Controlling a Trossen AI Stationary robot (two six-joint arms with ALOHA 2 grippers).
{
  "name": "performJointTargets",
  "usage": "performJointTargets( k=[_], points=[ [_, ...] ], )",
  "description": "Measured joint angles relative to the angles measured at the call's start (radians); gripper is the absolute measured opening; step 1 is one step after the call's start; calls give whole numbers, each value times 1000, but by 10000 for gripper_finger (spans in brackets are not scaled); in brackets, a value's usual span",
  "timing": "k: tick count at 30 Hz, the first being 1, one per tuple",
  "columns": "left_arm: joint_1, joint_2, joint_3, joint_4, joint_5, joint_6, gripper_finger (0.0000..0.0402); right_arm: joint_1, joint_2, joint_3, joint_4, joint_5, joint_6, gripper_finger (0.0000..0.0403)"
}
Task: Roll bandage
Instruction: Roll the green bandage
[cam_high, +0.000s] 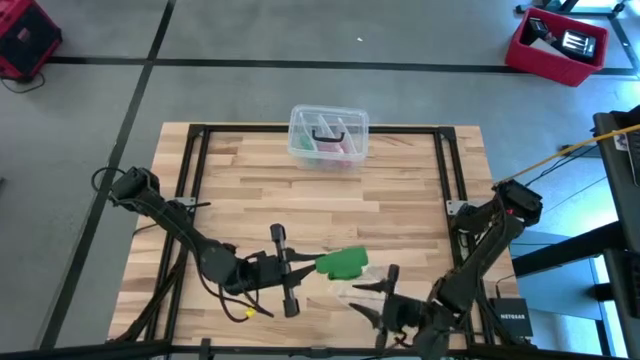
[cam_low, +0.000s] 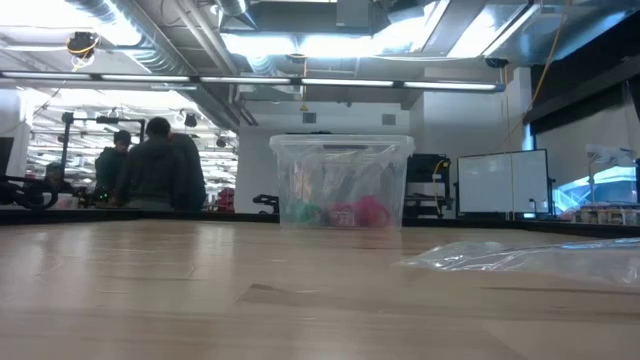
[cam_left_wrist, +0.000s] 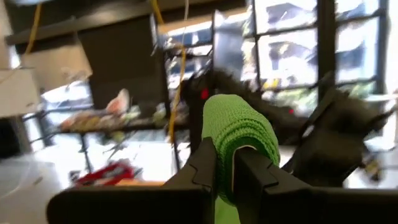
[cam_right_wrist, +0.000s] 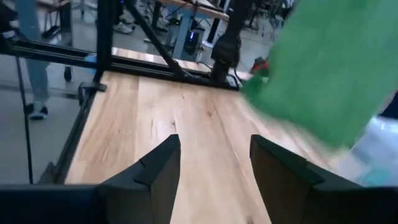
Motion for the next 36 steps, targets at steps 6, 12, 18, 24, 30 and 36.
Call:
performJointTargets(
  k=[6,12,18,24,30,36],
  points=[
    [1,0,0,120,174,77,21,-63,1,-151,247,3,18,195],
    [1,-1,0,193,281,164,21,-137,1,-315,859,-126,-227,195],
    [1,-1,0,224,314,208,21,-196,1,-430,1393,-387,-421,195],
    [14,-1,0,226,314,227,21,-235,10,-386,1285,-528,-420,195],
    [42,-1,0,225,314,216,21,-245,31,-351,1243,-438,-424,195],
    [45,-1,0,200,314,215,21,-244,31,-351,1262,-356,-428,195]
  ],
)
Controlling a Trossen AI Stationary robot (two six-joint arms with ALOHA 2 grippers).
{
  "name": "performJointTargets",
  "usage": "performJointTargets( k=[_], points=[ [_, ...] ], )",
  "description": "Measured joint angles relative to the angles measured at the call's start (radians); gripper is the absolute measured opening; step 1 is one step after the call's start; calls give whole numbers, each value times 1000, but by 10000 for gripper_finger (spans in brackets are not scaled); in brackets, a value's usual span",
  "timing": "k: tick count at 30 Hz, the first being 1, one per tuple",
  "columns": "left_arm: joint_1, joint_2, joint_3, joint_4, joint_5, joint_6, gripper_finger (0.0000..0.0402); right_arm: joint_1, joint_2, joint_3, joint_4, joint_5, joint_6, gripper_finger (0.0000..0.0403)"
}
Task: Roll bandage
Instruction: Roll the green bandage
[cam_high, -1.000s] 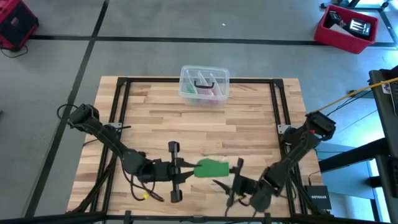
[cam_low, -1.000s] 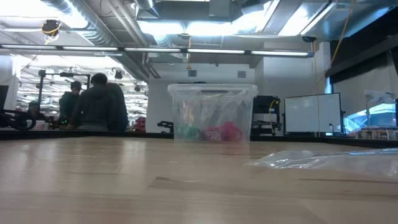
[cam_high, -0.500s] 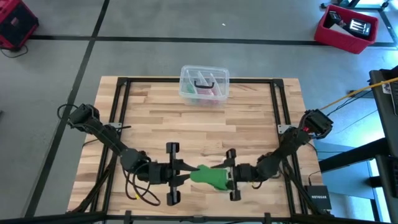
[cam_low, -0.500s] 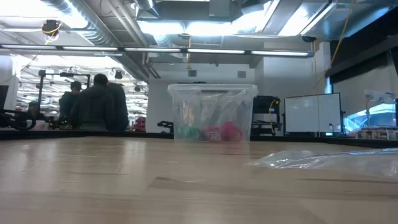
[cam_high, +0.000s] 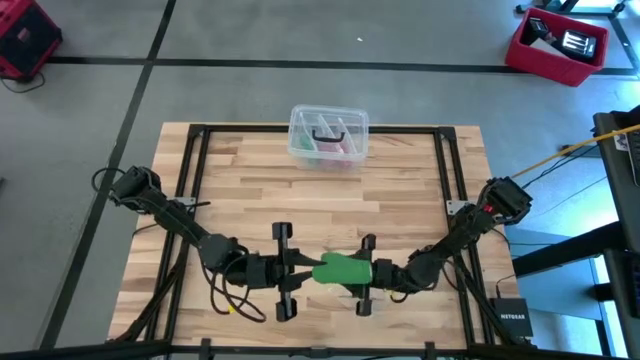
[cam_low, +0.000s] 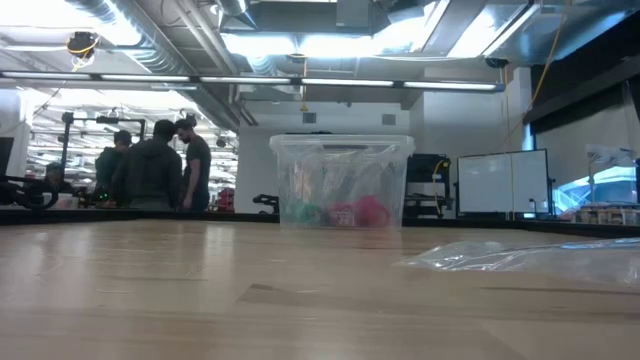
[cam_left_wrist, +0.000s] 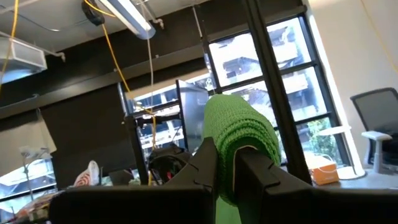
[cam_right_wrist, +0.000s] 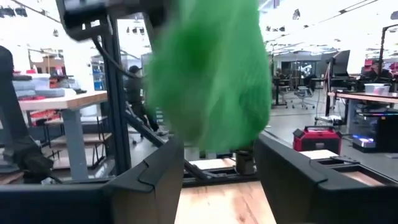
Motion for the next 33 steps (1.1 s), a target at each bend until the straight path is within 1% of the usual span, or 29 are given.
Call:
performJointTargets(
  k=[4,8,11,13,16,18,26,28,31,33],
  points=[
    [-1,0,0,-1,0,10,21,14,0,0,51,0,-4,195],
    [-1,0,0,-8,0,9,21,38,0,0,126,2,-43,195],
    [-1,0,0,-7,0,9,21,44,0,0,143,16,-54,193],
    [-1,0,0,-8,0,8,21,42,0,0,140,37,-53,185],
    [-1,0,0,-6,0,2,21,39,0,0,138,35,-52,158],
    [-1,0,0,-8,0,-8,21,40,0,0,134,26,-53,134],
    [-1,0,0,-14,0,-13,21,38,0,0,107,27,-57,15],
    [1,0,0,-11,0,-13,21,36,0,0,84,31,-57,9],
    [6,0,0,9,0,-10,21,24,0,0,26,49,-19,22],
    [13,0,0,25,2,-10,21,17,0,0,-21,41,23,21]
  ],
)
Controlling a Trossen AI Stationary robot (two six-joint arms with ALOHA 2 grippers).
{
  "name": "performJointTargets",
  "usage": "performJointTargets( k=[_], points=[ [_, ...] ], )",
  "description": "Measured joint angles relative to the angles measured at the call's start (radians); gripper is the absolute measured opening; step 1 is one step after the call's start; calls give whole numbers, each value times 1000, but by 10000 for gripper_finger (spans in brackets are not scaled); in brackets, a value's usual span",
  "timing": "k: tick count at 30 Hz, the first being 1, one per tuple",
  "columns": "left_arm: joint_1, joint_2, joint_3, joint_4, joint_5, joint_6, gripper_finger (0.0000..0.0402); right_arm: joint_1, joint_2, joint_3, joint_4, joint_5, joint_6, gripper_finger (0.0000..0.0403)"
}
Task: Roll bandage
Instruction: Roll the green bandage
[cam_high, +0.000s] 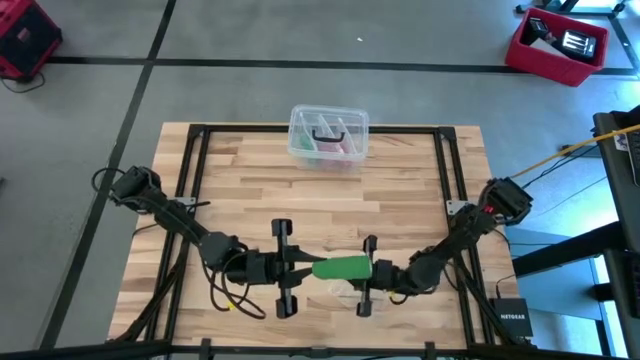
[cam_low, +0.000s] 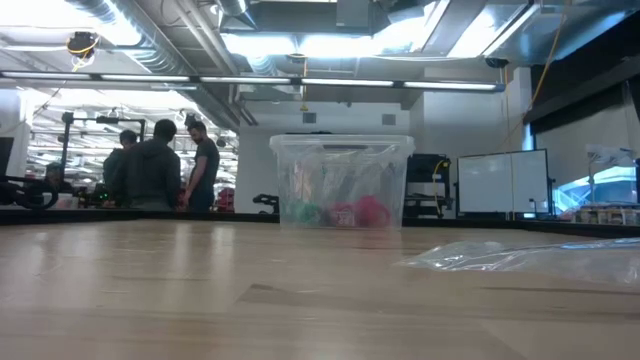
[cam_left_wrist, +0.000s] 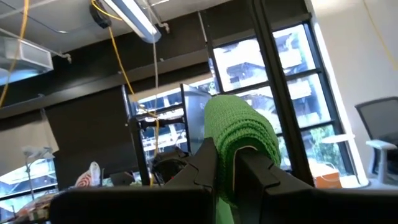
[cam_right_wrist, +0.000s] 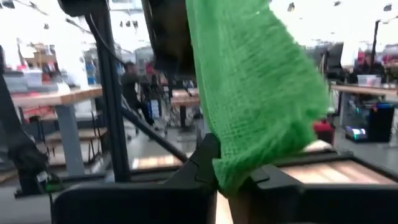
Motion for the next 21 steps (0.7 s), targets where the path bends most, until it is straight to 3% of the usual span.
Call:
performJointTargets(
  k=[5,14,21],
  points=[
    [16,0,0,26,6,7,21,-24,0,0,-162,-14,101,6],
    [27,2,-1,71,6,52,21,-38,18,2,-434,-57,311,25],
    [27,2,-1,86,7,69,21,-38,56,2,-496,-99,390,17]
  ],
)
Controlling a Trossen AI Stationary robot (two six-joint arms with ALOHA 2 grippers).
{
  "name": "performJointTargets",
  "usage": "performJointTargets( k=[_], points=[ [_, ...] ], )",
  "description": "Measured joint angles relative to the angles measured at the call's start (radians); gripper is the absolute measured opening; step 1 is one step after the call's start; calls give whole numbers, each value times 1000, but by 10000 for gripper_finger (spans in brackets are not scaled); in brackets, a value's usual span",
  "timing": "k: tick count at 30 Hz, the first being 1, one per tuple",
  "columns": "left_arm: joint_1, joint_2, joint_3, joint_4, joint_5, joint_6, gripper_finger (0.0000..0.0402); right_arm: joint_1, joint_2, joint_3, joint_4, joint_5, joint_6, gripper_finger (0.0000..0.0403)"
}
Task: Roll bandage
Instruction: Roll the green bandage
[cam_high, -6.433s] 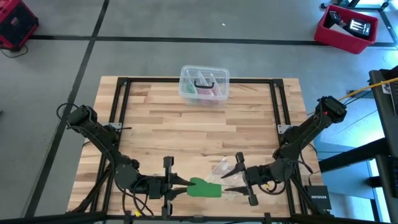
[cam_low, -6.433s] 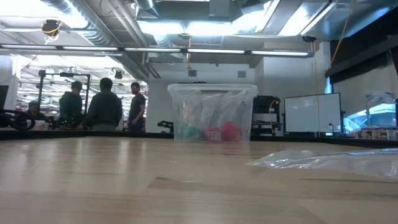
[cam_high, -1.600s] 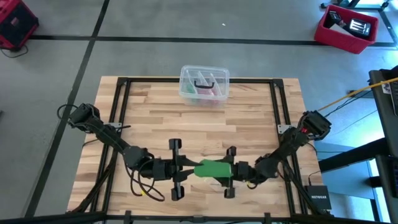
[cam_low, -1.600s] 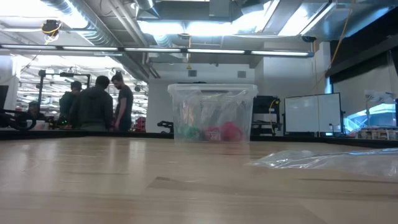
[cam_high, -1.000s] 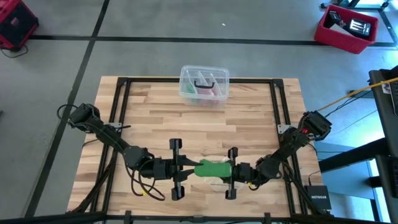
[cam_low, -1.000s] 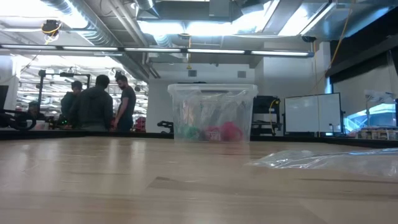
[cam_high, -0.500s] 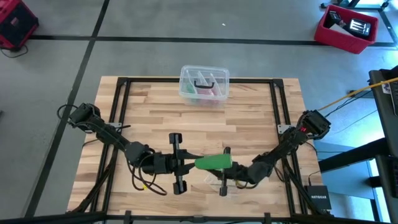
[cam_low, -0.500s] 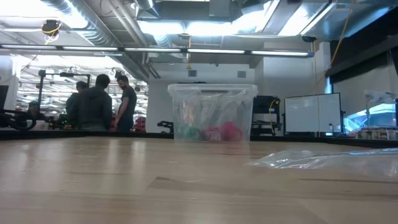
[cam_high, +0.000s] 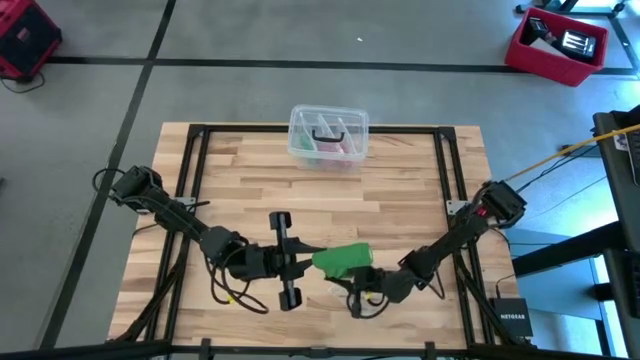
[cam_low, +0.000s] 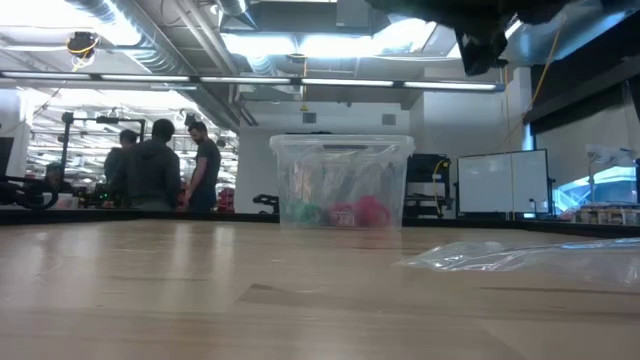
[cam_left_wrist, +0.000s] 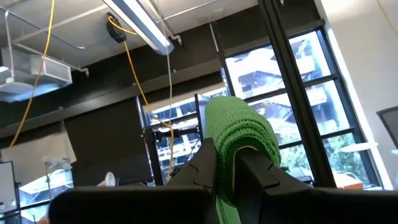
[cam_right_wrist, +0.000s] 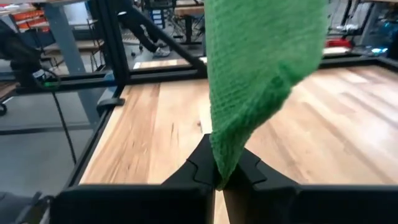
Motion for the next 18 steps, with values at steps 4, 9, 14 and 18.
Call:
performJointTargets(
  k=[4,9,14,18],
  points=[
    [0,0,0,2,0,4,21,-1,20,0,-6,-39,23,20],
    [0,0,0,-1,2,5,21,-7,21,0,-64,-71,84,21],
    [0,-3,3,-18,10,-2,21,-8,25,-2,-75,-86,86,37],
    [-1,-4,3,-28,9,-6,21,-6,24,-3,-69,-84,89,75]
  ],
)
